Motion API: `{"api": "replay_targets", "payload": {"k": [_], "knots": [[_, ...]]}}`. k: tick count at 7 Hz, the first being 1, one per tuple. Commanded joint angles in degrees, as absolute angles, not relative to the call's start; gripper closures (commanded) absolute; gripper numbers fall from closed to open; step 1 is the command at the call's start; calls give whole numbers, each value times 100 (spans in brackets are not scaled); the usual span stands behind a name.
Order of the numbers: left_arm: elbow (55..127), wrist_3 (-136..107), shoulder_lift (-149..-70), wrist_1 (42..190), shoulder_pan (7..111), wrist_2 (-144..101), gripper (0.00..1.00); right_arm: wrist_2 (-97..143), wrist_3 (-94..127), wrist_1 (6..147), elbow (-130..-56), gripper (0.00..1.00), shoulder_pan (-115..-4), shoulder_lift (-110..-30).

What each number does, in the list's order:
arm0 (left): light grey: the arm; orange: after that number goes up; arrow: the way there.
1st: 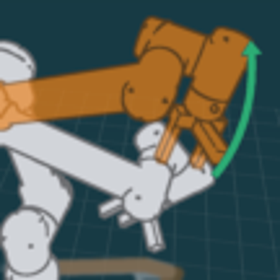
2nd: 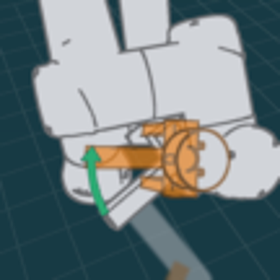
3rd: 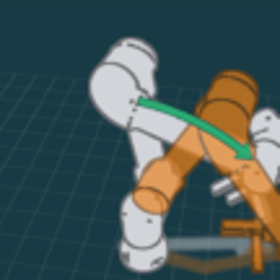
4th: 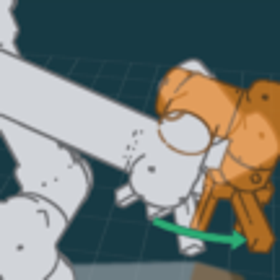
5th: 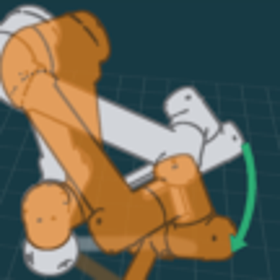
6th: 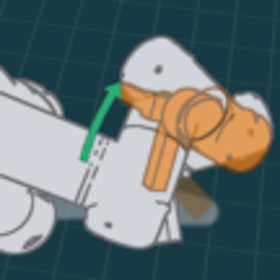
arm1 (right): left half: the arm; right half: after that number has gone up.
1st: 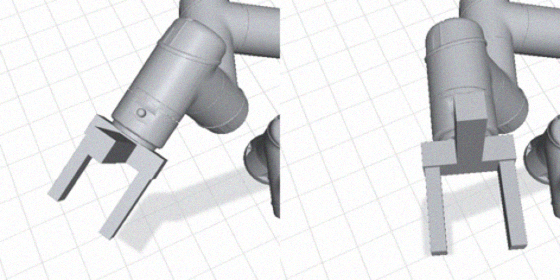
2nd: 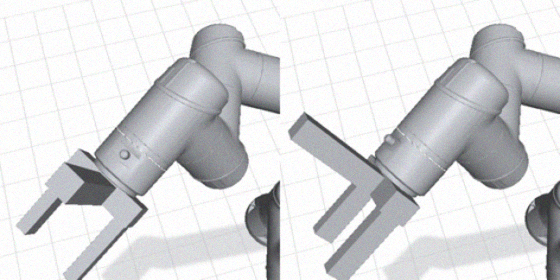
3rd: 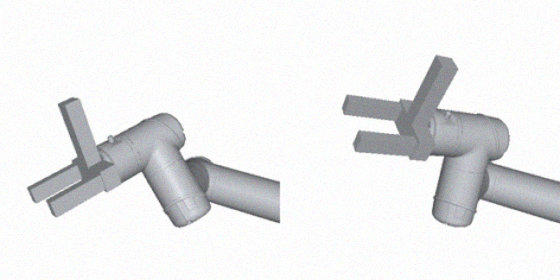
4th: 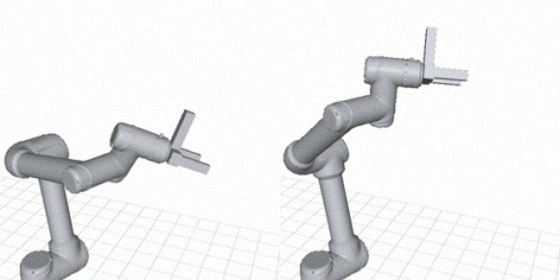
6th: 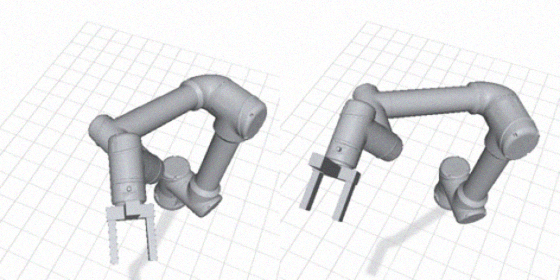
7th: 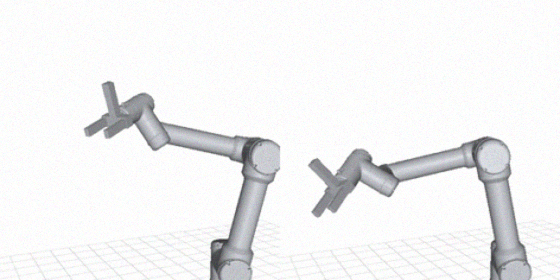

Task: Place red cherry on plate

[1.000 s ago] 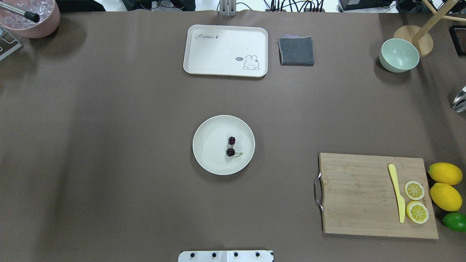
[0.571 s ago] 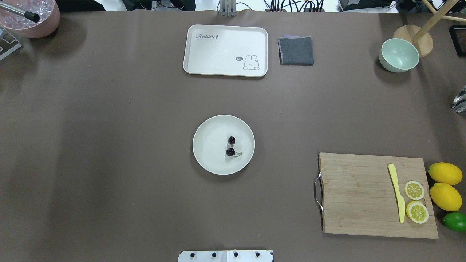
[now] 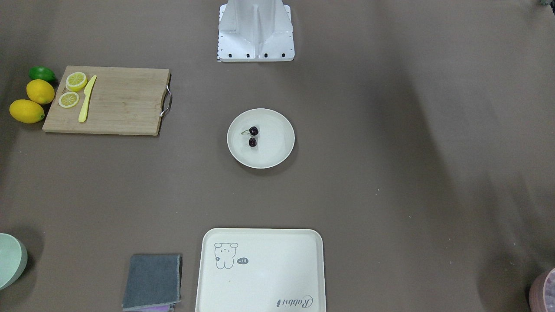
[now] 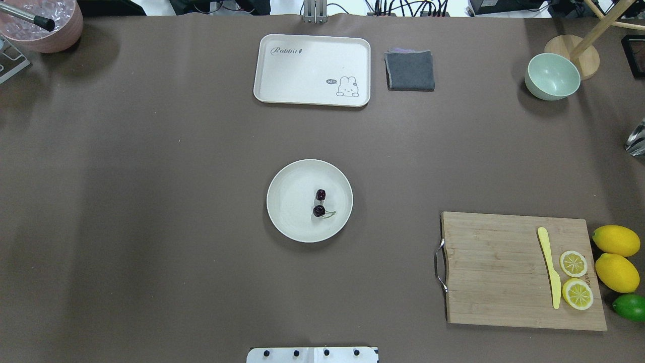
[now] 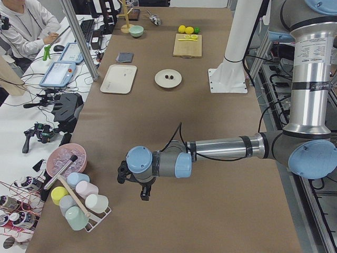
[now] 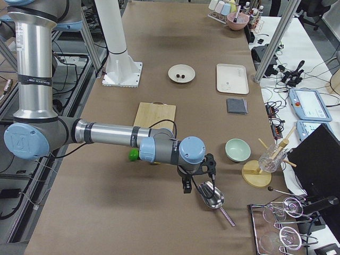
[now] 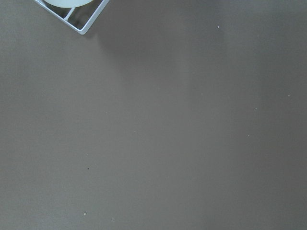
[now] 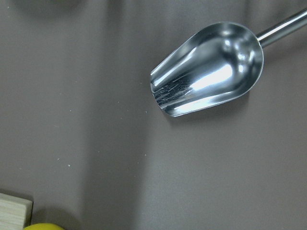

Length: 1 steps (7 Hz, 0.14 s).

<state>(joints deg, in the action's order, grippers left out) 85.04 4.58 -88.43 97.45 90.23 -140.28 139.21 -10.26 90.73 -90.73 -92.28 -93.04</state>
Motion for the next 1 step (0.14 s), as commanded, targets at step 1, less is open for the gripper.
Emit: {"api": "replay_targets", "payload": {"k": [1], "knots": [[8490,492,-8877,9730,9026,-14010,3,13957,-1028,9062,-9088,0,-9229,-9299]]}}
